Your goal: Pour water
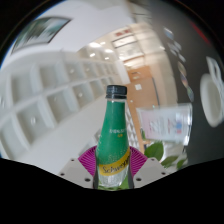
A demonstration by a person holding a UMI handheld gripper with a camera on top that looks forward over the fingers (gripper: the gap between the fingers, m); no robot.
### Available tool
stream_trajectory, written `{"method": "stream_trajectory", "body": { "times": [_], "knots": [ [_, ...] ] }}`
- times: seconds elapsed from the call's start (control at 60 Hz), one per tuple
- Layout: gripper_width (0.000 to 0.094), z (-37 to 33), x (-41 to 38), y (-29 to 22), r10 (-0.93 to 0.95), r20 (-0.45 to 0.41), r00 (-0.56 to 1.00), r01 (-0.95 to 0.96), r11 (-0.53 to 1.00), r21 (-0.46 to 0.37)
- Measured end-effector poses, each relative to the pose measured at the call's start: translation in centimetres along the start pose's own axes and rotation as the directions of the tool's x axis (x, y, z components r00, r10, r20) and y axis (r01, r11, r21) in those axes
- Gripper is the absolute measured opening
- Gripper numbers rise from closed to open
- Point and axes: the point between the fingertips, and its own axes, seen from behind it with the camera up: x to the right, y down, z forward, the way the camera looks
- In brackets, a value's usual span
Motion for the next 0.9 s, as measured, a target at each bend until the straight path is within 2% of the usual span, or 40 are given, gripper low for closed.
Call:
{"method": "stream_trajectory", "body": {
  "times": [0.083, 0.1, 0.183, 0.25, 0.267, 0.317, 0.383, 0.45, 0.517, 0.617, 0.8, 0.883, 0.9],
  "knots": [
    [0.0405, 0.0, -4.4, -1.6, -0.364, -0.010, 0.931, 0.364, 0.931, 0.000],
    [0.0404, -1.9, -5.9, -2.5, -0.433, -0.006, 0.901, 0.433, 0.901, 0.009],
    [0.0402, -1.6, -8.5, -5.3, -0.725, -0.066, 0.686, 0.727, 0.686, 0.029],
    [0.0402, -2.2, -9.6, -8.8, -0.875, -0.145, 0.461, 0.886, 0.464, 0.020],
    [0.0402, -4.3, -10.9, -9.9, -0.898, -0.159, 0.410, 0.910, 0.414, 0.015],
    [0.0401, -3.9, -9.0, -12.2, -0.943, -0.228, 0.244, 0.965, 0.259, -0.038],
    [0.0401, -5.2, -6.7, -16.0, -0.951, -0.308, 0.030, 0.987, 0.077, -0.142],
    [0.0400, -6.8, -3.8, -19.6, -0.931, -0.339, -0.136, 0.965, -0.048, -0.256],
    [0.0401, -9.5, -0.1, -22.3, -0.910, -0.334, -0.246, 0.919, -0.108, -0.380],
    [0.0400, -11.7, 7.1, -24.4, -0.887, -0.319, -0.333, 0.843, -0.128, -0.522],
    [0.0399, -15.6, 14.6, -27.1, -0.885, -0.301, -0.355, 0.761, -0.087, -0.643],
    [0.0404, -17.1, 16.7, -27.4, -0.884, -0.305, -0.355, 0.742, -0.068, -0.667],
    [0.0407, -16.3, 16.0, -27.7, -0.883, -0.304, -0.357, 0.763, -0.088, -0.640]
  ]
}}
